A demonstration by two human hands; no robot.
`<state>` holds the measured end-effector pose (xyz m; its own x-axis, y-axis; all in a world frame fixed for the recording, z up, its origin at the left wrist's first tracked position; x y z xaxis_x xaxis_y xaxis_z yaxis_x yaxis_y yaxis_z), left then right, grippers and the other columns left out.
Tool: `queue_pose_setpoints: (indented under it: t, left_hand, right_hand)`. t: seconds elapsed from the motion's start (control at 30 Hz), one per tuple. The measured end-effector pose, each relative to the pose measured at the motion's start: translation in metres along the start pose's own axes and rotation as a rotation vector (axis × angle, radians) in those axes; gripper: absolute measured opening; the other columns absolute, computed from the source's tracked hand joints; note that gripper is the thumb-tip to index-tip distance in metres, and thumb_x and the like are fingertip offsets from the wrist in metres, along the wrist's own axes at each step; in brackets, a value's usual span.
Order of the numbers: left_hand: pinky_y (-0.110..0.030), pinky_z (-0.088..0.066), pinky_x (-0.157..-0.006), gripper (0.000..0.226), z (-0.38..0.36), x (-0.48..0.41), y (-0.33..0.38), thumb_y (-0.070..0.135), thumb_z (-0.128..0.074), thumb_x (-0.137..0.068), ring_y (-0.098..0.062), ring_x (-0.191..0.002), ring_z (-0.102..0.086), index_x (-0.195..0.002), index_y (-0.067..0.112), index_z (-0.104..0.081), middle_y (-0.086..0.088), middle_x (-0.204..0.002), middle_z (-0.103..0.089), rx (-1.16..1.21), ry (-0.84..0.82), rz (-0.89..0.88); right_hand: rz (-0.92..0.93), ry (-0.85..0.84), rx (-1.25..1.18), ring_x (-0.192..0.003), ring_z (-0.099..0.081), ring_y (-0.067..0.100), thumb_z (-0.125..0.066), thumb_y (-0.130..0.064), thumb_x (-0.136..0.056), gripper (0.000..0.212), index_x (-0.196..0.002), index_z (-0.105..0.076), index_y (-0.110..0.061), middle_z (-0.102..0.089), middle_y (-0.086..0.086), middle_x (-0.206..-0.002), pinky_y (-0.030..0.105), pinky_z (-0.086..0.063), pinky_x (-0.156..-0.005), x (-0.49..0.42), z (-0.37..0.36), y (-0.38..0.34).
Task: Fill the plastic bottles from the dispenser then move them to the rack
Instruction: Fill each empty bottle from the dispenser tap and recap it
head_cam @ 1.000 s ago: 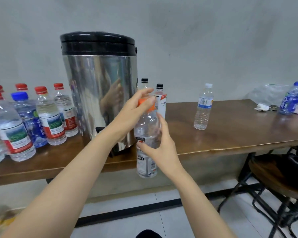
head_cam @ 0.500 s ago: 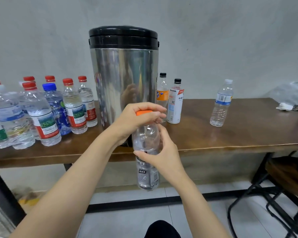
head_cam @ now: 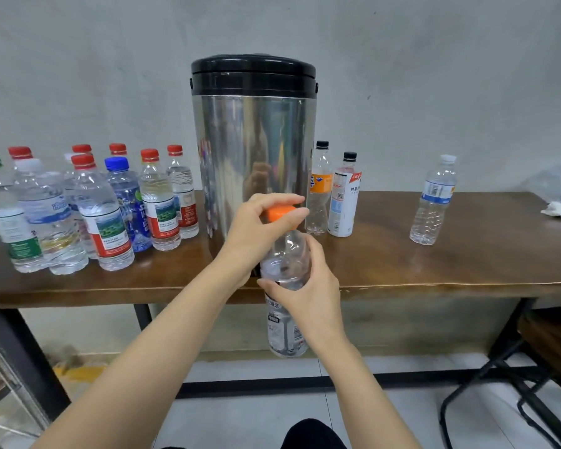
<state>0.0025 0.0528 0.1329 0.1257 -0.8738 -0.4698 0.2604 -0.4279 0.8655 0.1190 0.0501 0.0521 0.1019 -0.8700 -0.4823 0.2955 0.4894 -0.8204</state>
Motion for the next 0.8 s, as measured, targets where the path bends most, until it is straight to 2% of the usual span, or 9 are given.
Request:
queue_pose_setpoints:
  t: [0.03, 0.1, 0.2, 0.33, 0.4, 0.5, 0.6, 0.7, 0.8]
  left_hand:
    - [-0.017, -0.050, -0.084, 0.020, -0.001, -0.001, 0.001, 0.026, -0.070, -0.088, -0.006, -0.106, -0.058, -0.109, 0.028, -0.072, 0.003, -0.120, -0.058, -0.058, -0.001, -0.021]
    - [-0.010, -0.046, -0.084, 0.024, -0.004, -0.002, -0.001, 0.029, -0.061, -0.095, 0.001, -0.109, -0.056, -0.118, 0.029, -0.068, 0.007, -0.125, -0.057, -0.102, -0.082, -0.044]
    - [-0.009, -0.043, -0.092, 0.034, -0.005, -0.001, -0.010, 0.027, -0.046, -0.104, 0.006, -0.115, -0.057, -0.135, 0.024, -0.059, 0.014, -0.132, -0.059, 0.000, -0.246, 0.037]
    - [-0.018, -0.050, -0.090, 0.026, 0.007, -0.002, -0.013, 0.020, -0.064, -0.094, -0.002, -0.105, -0.065, -0.119, 0.024, -0.070, 0.004, -0.120, -0.067, 0.036, -0.098, 0.029]
    - [-0.020, -0.049, -0.091, 0.025, 0.007, -0.003, -0.011, 0.023, -0.067, -0.091, -0.007, -0.105, -0.061, -0.116, 0.027, -0.069, 0.000, -0.119, -0.061, -0.077, -0.058, -0.008]
    - [-0.016, -0.041, -0.099, 0.038, 0.000, -0.001, -0.007, 0.031, -0.054, -0.099, -0.006, -0.115, -0.052, -0.136, 0.024, -0.057, 0.003, -0.123, -0.052, -0.286, -0.198, -0.082]
    - [-0.017, -0.039, -0.104, 0.042, 0.002, 0.000, -0.008, 0.029, -0.048, -0.102, -0.002, -0.120, -0.051, -0.143, 0.021, -0.049, 0.006, -0.128, -0.054, -0.297, -0.299, -0.070]
    - [-0.028, -0.048, -0.101, 0.036, 0.013, -0.003, -0.004, 0.023, -0.064, -0.094, -0.008, -0.111, -0.060, -0.130, 0.020, -0.063, 0.001, -0.119, -0.063, -0.243, -0.133, -0.098]
    - [-0.019, -0.051, -0.091, 0.032, 0.030, -0.001, 0.003, 0.016, -0.072, -0.088, 0.000, -0.103, -0.064, -0.119, 0.020, -0.067, 0.000, -0.116, -0.067, -0.027, 0.128, -0.152]
  right_hand:
    - [0.002, -0.008, 0.006, -0.121, -0.054, 0.003, -0.089, -0.042, -0.065, 0.090, -0.139, -0.038, -0.040, -0.056, -0.021, -0.132, 0.031, -0.050, -0.099, -0.001, -0.002, 0.000]
    - [-0.016, -0.013, 0.002, -0.120, -0.055, 0.005, -0.090, -0.042, -0.064, 0.091, -0.139, -0.038, -0.040, -0.057, -0.019, -0.131, 0.033, -0.050, -0.099, -0.002, -0.004, 0.002]
    - [-0.064, 0.006, -0.007, -0.115, -0.058, 0.006, -0.090, -0.039, -0.062, 0.087, -0.132, -0.040, -0.044, -0.060, -0.021, -0.125, 0.037, -0.051, -0.097, -0.004, 0.001, 0.009]
    - [-0.060, -0.009, 0.034, -0.113, -0.057, 0.004, -0.087, -0.036, -0.067, 0.080, -0.129, -0.036, -0.045, -0.056, -0.024, -0.124, 0.034, -0.052, -0.092, -0.003, -0.002, 0.006]
    - [-0.054, -0.021, 0.049, -0.113, -0.057, 0.007, -0.085, -0.035, -0.069, 0.081, -0.131, -0.034, -0.042, -0.054, -0.021, -0.127, 0.035, -0.052, -0.090, -0.003, -0.006, 0.003]
    - [-0.078, -0.028, 0.040, -0.110, -0.059, 0.010, -0.085, -0.034, -0.068, 0.080, -0.127, -0.032, -0.041, -0.056, -0.017, -0.124, 0.036, -0.054, -0.088, -0.005, -0.008, 0.006]
    - [-0.088, -0.010, 0.038, -0.108, -0.059, 0.009, -0.086, -0.034, -0.067, 0.079, -0.125, -0.032, -0.042, -0.055, -0.019, -0.122, 0.039, -0.054, -0.088, -0.005, -0.006, 0.007]
    - [-0.064, 0.002, 0.054, -0.110, -0.058, 0.009, -0.084, -0.032, -0.069, 0.079, -0.128, -0.031, -0.041, -0.052, -0.020, -0.126, 0.039, -0.052, -0.087, -0.005, -0.007, 0.003]
    - [-0.062, 0.031, 0.046, -0.108, -0.058, 0.010, -0.083, -0.029, -0.069, 0.078, -0.127, -0.032, -0.041, -0.053, -0.018, -0.127, 0.037, -0.051, -0.083, -0.007, -0.008, 0.003]
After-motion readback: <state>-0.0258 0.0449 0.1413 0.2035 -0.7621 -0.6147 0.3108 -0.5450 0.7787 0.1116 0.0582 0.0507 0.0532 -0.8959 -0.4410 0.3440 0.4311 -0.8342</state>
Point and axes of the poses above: each hand's wrist, its own x-axis away from the middle knuckle, its own z-axis out of the back of the hand, y = z × x, the point moved 6 cm from there along -x, towards the middle knuckle
